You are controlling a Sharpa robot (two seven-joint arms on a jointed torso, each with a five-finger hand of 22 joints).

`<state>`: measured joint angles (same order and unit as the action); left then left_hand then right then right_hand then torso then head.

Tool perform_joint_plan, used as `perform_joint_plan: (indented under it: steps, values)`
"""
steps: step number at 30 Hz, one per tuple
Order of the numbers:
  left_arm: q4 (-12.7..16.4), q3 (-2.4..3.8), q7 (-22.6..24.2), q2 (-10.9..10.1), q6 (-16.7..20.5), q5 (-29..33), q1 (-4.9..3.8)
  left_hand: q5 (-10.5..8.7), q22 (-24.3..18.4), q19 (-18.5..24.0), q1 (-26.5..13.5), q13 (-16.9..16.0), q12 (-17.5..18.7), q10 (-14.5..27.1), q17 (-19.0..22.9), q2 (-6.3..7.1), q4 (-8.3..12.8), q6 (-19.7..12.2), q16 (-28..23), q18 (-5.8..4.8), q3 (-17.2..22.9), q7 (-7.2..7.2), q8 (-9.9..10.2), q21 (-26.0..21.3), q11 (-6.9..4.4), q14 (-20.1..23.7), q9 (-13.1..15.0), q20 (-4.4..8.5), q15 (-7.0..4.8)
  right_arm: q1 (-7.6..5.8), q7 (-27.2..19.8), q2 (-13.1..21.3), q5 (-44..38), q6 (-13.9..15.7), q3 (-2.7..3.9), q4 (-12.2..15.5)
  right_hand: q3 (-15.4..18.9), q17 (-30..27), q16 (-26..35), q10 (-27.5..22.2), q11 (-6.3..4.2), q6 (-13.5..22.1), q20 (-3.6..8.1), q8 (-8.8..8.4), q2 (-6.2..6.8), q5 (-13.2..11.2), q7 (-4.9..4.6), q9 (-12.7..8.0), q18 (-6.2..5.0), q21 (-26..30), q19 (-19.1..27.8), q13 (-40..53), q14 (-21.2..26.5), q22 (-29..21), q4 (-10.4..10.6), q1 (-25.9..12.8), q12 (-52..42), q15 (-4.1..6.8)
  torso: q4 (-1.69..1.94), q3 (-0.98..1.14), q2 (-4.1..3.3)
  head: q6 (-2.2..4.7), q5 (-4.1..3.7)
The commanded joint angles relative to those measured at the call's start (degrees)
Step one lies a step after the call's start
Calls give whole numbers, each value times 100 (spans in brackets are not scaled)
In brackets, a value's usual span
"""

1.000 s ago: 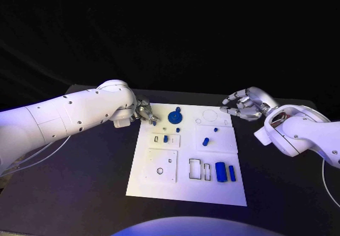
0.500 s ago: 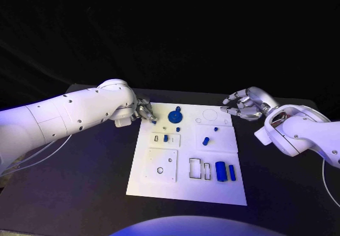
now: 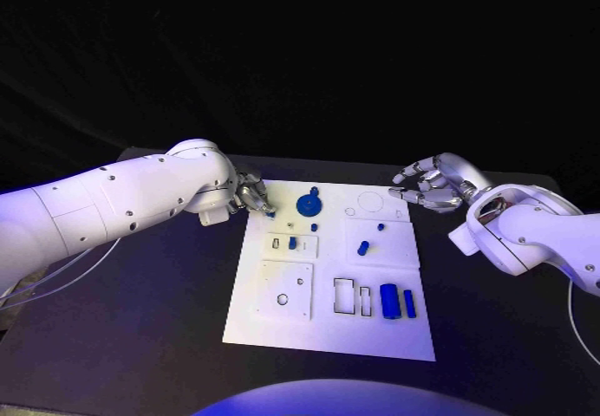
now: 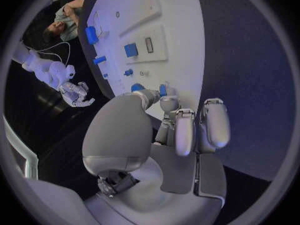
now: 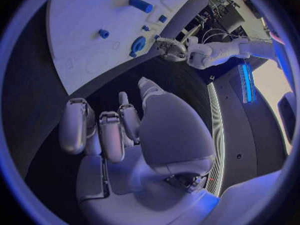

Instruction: Assemble the parts on the task board

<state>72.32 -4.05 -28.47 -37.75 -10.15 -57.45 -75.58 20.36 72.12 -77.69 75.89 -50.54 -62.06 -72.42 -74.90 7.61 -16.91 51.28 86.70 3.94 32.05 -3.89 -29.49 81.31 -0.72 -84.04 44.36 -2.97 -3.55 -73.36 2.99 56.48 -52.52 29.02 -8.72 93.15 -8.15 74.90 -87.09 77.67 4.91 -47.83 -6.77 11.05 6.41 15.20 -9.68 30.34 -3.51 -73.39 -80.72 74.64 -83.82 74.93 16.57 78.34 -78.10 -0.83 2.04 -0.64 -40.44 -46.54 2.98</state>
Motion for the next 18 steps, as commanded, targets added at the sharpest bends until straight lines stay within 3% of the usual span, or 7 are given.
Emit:
perform_joint_plan:
  steps: [1, 3, 12, 18]
  values:
    - [245, 11, 78, -154, 280, 454, -1, 39, 7, 8, -8, 16, 2, -40, -519, 57, 493, -26, -37, 22, 600, 21, -420, -25, 10, -360, 485, 36, -36, 5, -41, 1, -21, -36, 0, 0, -27, 803, 34, -45, -2, 47, 5, 40, -11, 40, -4, -7, -61, 34, 44, -10, -434, 518, -3, -60, 34, 15, 12, 5, 7, -5, 12]
    - [420, 15, 82, -275, 350, 519, -2, 42, -21, 29, -68, 291, 202, 65, -479, 122, 523, -35, -54, 29, 768, 32, -502, -42, 0, -351, 531, 43, -44, 6, -39, 4, -20, -37, 0, -1, -27, 803, 34, -45, -2, 47, 5, 40, -11, 40, -4, -7, -61, 34, 44, -10, -434, 518, -3, -60, 34, 15, 10, 4, 7, -7, 6]
    - [1098, 18, 96, -686, 574, 490, 13, 56, 61, -27, -354, 279, 152, -58, -534, 376, 681, -17, -29, 14, 1336, 84, -760, -3, -51, -369, 585, 84, -89, 10, -42, 0, -10, -48, 0, -14, -27, 803, 34, -45, -2, 47, 5, 40, -11, 40, -4, -7, -61, 34, 44, -10, -434, 518, -3, -60, 34, 15, 14, -4, 0, -13, 44]
    - [1397, 16, 93, -850, 695, 264, 93, 52, 136, -76, -571, 219, 70, -143, -607, 527, 830, -4, 4, -1, 1724, 117, -935, 37, -84, -387, 583, 113, -118, 24, -44, -8, -3, -58, 0, -19, -28, 801, 36, -43, -2, 48, 6, 42, -11, 54, -3, -7, -61, 33, 42, -10, -433, 520, -1, -65, 34, 16, 15, -4, 4, -42, 71]
